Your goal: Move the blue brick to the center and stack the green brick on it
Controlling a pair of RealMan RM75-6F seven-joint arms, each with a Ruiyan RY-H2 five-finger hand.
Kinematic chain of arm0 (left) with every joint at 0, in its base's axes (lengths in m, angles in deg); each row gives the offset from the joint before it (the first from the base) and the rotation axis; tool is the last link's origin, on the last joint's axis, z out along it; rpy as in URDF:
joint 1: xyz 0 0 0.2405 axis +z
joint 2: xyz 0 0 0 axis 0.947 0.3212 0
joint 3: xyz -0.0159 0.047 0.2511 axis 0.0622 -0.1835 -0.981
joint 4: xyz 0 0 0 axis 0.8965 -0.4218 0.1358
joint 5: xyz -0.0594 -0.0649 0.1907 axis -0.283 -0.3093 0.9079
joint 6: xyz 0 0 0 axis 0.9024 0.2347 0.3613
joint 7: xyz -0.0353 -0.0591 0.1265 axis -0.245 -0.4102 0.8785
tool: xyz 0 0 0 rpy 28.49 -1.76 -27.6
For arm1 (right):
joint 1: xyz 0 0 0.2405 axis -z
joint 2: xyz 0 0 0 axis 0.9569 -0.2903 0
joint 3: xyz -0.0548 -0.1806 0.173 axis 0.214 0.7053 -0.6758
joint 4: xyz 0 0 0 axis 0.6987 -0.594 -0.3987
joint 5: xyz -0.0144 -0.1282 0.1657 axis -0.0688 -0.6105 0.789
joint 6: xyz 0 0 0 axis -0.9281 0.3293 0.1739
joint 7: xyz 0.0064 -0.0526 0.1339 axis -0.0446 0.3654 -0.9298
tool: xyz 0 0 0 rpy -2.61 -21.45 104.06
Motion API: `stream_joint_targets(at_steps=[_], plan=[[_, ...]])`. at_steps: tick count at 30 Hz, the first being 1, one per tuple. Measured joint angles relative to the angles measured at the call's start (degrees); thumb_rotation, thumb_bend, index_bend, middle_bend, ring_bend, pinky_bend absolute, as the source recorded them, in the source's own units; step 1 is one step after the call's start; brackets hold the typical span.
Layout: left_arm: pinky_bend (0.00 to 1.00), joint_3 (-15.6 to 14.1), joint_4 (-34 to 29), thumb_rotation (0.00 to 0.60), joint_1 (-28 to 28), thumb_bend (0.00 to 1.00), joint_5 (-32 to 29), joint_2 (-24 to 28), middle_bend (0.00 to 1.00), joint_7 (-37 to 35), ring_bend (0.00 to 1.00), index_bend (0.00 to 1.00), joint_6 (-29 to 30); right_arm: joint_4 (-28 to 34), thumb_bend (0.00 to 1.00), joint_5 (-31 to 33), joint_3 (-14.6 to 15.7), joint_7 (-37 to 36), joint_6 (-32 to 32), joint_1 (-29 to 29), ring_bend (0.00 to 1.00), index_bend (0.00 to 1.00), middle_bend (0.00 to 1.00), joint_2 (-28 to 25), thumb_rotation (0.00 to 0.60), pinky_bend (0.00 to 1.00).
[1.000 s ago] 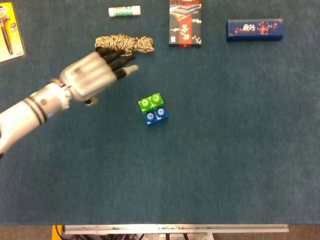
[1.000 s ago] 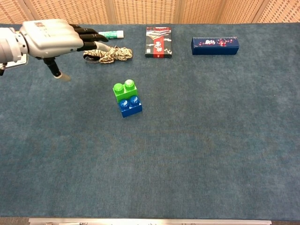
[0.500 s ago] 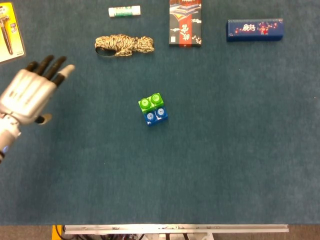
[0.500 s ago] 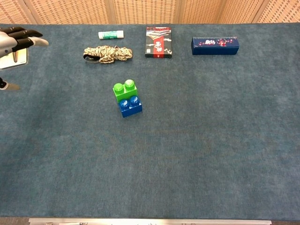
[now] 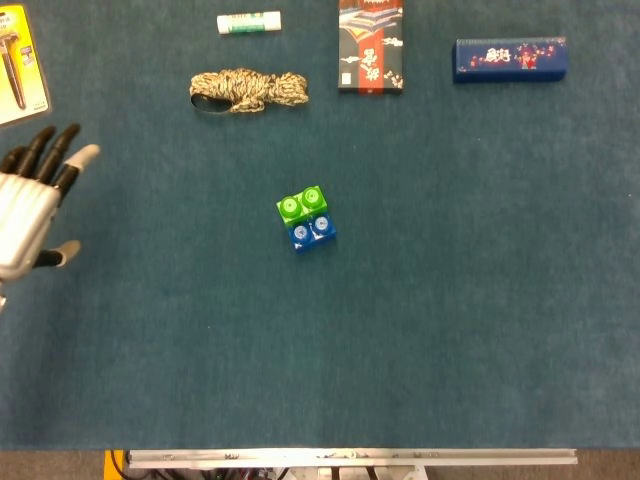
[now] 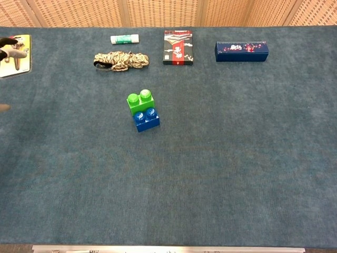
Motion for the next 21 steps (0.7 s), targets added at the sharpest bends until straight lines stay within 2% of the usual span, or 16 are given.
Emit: stream_joint_targets(at_steps=[6, 21], plan=[[0.2, 0.93, 6.99, 0.6, 7.05, 0.13, 2.09, -4.97, 0.06, -2.82, 0.0, 0.15, 5.87, 0.11, 0.0, -0.13, 0.1, 0.03, 0.37, 0.19, 0.0, 0.14, 0.09, 0.01, 0.6, 0.0], [0.2, 5.12, 13.02, 0.6, 10.63, 0.13, 2.25, -7.2, 0.11, -10.08, 0.0, 0.19, 5.43, 0.07, 0.0, 0.16, 0.27, 0.35, -0.04, 0.07, 0.0, 0.14, 0.09, 0.2, 0.6, 0.0]])
